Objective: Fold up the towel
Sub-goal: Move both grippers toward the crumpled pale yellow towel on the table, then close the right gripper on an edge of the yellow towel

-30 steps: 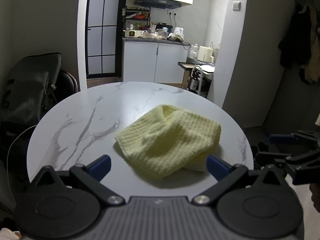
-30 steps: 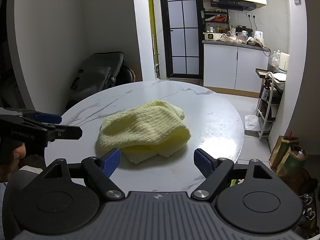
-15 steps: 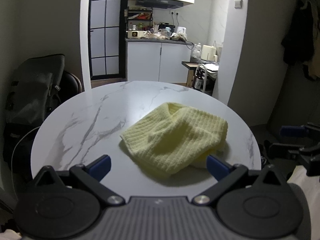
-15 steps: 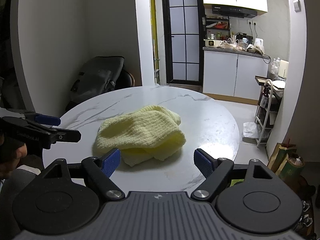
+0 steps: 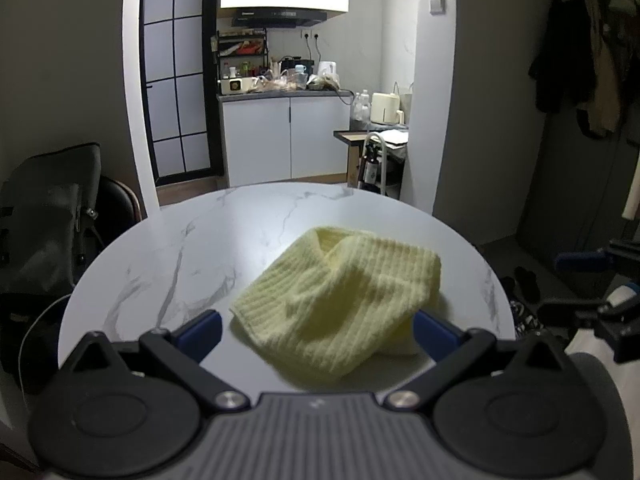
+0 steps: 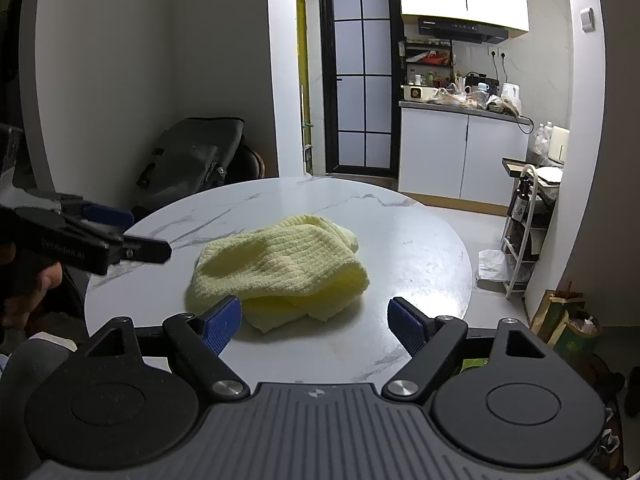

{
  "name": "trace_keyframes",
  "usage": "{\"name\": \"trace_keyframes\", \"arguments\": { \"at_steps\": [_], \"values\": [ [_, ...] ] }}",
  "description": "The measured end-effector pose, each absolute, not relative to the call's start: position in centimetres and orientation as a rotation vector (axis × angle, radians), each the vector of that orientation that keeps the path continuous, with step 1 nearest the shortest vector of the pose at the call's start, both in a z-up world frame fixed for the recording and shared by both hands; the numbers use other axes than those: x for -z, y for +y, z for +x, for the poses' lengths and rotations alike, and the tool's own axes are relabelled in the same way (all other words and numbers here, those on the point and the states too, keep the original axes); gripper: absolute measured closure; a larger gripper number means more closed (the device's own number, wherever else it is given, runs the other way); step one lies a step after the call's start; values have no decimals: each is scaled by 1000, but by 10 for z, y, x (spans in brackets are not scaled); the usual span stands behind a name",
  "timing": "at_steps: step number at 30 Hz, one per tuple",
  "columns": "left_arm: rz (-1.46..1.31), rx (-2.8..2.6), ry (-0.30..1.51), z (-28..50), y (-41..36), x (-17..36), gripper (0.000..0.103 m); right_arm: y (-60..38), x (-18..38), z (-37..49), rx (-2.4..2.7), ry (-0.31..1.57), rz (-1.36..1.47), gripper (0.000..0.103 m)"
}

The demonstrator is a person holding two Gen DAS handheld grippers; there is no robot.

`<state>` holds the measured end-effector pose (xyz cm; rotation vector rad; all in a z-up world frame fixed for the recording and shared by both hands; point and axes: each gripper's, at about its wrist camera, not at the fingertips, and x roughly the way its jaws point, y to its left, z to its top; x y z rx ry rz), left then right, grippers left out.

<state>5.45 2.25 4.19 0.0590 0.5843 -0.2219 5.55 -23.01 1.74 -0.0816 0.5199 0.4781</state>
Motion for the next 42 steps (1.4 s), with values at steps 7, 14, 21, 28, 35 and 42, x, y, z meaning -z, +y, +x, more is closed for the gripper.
{"name": "trace_keyframes", "arguments": {
  "at_steps": [7, 14, 21, 28, 35, 42],
  "values": [
    [95, 265, 551, 62, 25, -50, 0, -234, -19, 57, -432, 522, -63, 19],
    [129, 336, 526, 64, 18, -68, 0, -239, -15, 65, -465, 565, -25, 19],
    [178, 339, 522, 74, 17, -74, 0, -237, -14, 71, -465, 584, -13, 19],
    [218, 400, 522, 87, 20, -75, 0, -229, -14, 76, -453, 583, -40, 19],
    [194, 379, 533, 95, 32, -50, 0, -220, -12, 79, -443, 594, -68, 19],
    [186, 409, 498, 92, 39, -35, 0, -208, -9, 80, -447, 598, -88, 19]
  ]
}}
